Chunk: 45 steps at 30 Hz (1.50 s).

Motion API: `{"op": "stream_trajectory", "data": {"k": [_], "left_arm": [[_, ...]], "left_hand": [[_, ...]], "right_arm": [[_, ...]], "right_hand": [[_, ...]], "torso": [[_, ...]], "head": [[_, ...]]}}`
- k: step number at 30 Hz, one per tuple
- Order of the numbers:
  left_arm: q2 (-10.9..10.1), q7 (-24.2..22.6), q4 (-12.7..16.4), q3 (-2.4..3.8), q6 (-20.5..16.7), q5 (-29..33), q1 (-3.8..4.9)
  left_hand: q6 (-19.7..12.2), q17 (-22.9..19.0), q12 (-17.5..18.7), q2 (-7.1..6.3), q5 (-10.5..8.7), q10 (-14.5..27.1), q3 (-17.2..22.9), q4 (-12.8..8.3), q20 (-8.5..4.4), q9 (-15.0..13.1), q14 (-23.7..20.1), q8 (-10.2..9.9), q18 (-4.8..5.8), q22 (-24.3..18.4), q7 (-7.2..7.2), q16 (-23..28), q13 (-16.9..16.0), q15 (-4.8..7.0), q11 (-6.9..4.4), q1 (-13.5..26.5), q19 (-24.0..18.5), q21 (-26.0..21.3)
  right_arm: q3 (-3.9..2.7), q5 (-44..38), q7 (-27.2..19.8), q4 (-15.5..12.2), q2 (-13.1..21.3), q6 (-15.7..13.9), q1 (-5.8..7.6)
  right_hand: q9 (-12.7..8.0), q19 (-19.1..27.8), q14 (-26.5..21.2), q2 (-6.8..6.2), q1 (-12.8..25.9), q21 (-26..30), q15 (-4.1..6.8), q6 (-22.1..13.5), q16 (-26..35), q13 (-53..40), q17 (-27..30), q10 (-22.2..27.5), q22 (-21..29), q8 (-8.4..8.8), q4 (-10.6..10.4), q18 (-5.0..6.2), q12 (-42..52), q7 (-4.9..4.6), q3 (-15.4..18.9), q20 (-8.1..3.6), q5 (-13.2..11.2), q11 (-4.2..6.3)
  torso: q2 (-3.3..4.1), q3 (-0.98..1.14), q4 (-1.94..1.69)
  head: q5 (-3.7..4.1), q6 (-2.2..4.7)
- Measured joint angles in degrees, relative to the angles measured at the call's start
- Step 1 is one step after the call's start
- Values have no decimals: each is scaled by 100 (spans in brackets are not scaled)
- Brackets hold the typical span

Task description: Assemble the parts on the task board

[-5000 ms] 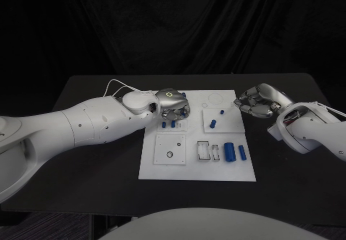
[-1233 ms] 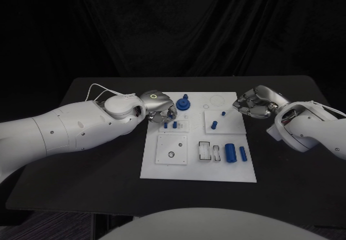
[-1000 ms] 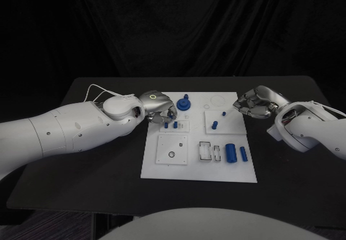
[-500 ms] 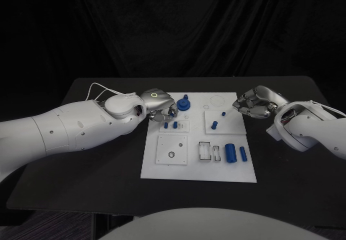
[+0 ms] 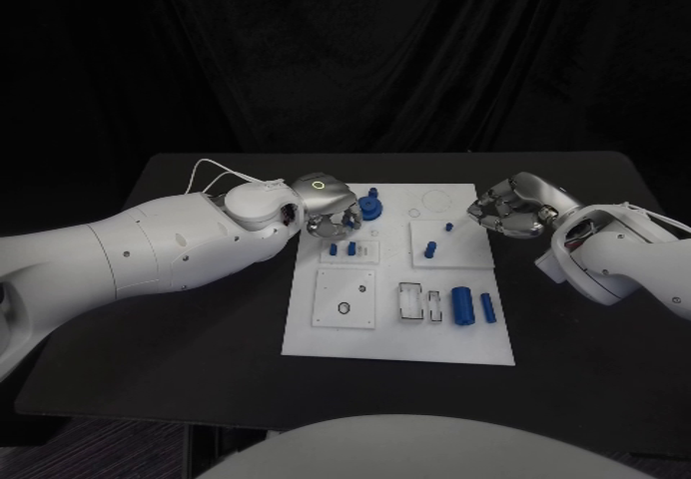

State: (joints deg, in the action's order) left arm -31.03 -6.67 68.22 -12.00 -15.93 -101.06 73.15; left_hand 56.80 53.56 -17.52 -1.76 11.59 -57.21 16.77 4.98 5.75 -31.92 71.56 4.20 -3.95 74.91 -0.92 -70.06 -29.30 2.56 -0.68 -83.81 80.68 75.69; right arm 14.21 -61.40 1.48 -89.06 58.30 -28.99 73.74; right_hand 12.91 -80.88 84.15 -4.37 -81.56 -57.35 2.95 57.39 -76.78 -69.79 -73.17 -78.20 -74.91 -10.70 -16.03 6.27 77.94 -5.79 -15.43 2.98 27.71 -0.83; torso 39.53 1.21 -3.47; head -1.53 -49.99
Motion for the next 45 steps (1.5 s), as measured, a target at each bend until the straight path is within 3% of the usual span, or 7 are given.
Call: {"op": "stream_trajectory", "data": {"k": [16, 30, 45], "left_arm": [[29, -5, -25, 6, 105, 3, 2], [-78, -15, 59, -10, 145, 5, -2], [-105, -22, 66, -6, 189, 3, -2]], "left_hand": [[-1, -64, 1, 0, -21, 10, 0, 0, 0, -1, -41, -1, 0, 0, 0, 22, -5, 0, 9, 0, 0, -50], [0, -85, 4, -1, -34, 9, 0, 0, -2, -9, -82, -1, 0, -1, 2, 45, -14, -1, 10, 0, -42, -50], [-281, -197, 101, 0, -80, 163, 1, 0, -7, 79, -154, -44, 0, -1, 138, 129, -70, -31, 40, 0, -96, -169]], "right_arm": [[0, 0, 9, 3, -12, 17, 0], [0, 0, 17, 5, -9, 25, 0], [0, 0, 28, 12, -13, 37, 0]], "right_hand": [[-1, 0, 0, 0, 0, 0, 0, 0, 0, -2, -1, 0, 1, 0, 0, 0, 0, 0, 0, 0, 0, 0], [4, 20, 0, 0, 0, 0, 0, 0, 0, -3, -1, 0, -4, 0, 0, -1, 0, 0, 0, 20, 0, 0], [3, 20, 0, 18, -18, 33, 0, 0, 0, 4, 7, 21, -3, 0, -1, 0, 1, 0, -32, 20, 0, -21]], "torso": [[-5, -4, -4], [-11, -4, -4], [-9, -5, -8]], "head": [[37, 0], [68, 0], [54, 0]]}}
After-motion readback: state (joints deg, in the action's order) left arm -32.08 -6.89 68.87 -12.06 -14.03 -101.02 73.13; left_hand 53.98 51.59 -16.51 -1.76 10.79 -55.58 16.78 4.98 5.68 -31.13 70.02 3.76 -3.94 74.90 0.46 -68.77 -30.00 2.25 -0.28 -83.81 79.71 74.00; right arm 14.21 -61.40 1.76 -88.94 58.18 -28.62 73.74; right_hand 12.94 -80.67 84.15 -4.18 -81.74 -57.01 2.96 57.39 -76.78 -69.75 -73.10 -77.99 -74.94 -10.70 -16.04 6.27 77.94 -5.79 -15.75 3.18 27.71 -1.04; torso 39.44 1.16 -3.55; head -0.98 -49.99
